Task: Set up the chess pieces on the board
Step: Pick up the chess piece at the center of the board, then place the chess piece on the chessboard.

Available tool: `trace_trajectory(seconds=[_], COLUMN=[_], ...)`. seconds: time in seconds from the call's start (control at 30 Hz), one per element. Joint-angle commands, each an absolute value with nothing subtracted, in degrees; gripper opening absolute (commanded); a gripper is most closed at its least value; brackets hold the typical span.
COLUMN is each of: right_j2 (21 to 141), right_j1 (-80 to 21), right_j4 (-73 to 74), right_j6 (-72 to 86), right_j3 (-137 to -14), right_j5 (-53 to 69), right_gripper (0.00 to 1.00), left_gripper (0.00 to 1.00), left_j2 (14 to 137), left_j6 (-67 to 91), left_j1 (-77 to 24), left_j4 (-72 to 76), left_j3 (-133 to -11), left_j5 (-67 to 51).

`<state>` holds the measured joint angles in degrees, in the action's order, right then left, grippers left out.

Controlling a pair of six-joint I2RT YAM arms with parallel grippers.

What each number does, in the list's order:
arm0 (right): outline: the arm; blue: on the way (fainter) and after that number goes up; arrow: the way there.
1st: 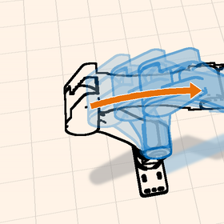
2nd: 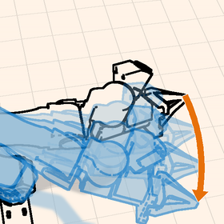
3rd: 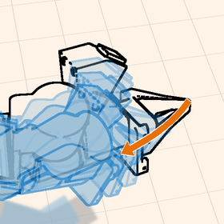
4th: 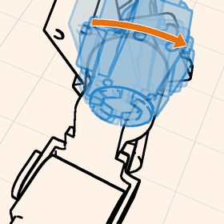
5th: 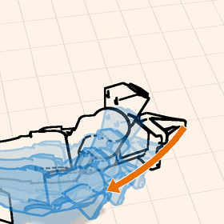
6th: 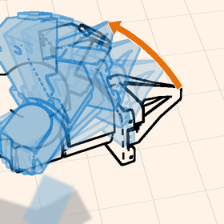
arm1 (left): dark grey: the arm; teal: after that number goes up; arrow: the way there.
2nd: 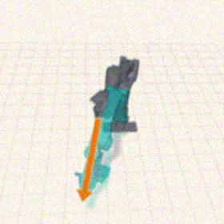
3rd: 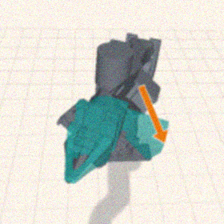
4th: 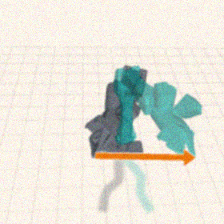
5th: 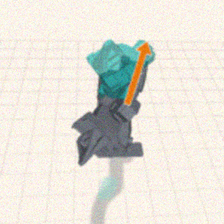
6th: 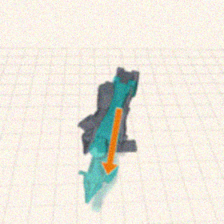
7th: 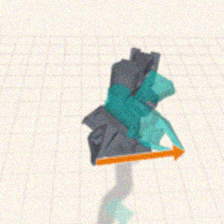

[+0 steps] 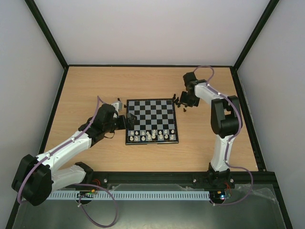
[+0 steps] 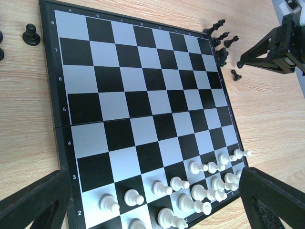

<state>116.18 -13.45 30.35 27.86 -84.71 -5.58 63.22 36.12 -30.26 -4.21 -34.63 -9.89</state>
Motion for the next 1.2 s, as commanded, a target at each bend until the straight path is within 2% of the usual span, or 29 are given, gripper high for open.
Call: trace_trajectory(seconds=[0.0,0.57,1.17], right_j2=[112.8,117.7,124.0], right_j1=[-15.9,-25.9,-26.9], right_j4=[35.1,41.5,44.8], right_j6=[27.5,24.9,23.2], right_j3=[-87.5,-97.4,-100.1], right_j5=[-7.1,-8.0,-8.5], right_gripper=[0.05,0.06,0.08], left_gripper=[0.99,0.99,0.99], left_j2=[63.6,62.2,61.4], left_j6=[35.4,35.6,35.8], left_j1=[-30.4,-30.4,-30.4], left_j4=[-3.5,-4.5,-5.1], left_j3=[-34.1,-33.7,-33.4], left_j5=[-9.9,-8.7,-7.9])
